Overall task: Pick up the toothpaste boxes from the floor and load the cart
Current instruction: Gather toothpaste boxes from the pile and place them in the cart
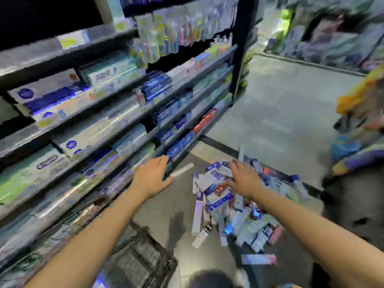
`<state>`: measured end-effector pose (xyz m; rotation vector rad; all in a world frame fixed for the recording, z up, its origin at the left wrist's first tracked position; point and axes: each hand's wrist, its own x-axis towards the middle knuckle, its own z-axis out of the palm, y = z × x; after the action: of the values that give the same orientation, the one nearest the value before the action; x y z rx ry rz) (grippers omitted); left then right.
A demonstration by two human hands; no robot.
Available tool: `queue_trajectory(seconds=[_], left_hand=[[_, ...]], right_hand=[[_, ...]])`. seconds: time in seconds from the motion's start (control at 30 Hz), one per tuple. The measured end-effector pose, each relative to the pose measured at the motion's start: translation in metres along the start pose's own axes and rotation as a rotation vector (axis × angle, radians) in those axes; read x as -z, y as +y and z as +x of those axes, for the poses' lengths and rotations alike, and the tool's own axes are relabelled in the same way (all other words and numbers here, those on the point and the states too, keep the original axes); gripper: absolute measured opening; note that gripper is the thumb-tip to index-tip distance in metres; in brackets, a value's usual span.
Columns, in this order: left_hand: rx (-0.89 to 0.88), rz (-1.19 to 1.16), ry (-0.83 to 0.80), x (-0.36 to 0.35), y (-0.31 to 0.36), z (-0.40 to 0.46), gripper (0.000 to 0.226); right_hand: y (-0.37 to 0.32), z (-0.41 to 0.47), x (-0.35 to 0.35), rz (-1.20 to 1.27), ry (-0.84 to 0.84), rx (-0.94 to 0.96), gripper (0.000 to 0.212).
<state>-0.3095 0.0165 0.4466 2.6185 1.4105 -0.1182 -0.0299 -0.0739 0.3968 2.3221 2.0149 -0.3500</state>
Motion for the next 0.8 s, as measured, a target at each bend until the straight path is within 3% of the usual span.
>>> queue_trajectory(seconds=[0.13,0.33,0.63,0.8], left_hand=[[-0.028,-0.114,-0.051,-0.033,0.092,0.062,0.075],[-0.103,-0.217,-0.201,-0.102,0.189,0.125,0.073],[-0.010,-0.210,-0.503,-0.227,0.217,0.173,0.067],[0.004,-0.226,-0.572,-0.320,0.209,0.200,0.054]], right_hand=[[0.116,-0.020,-0.017,0.049,-0.024,-0.165,0.066],[0.238,-0.050,-0.069,0.003,-0.203,-0.329,0.064],[0.279,-0.030,-0.193,0.197,-0.406,-0.463,0.057],[0.289,-0.018,-0.278,0.272,-0.510,-0.543,0.054]])
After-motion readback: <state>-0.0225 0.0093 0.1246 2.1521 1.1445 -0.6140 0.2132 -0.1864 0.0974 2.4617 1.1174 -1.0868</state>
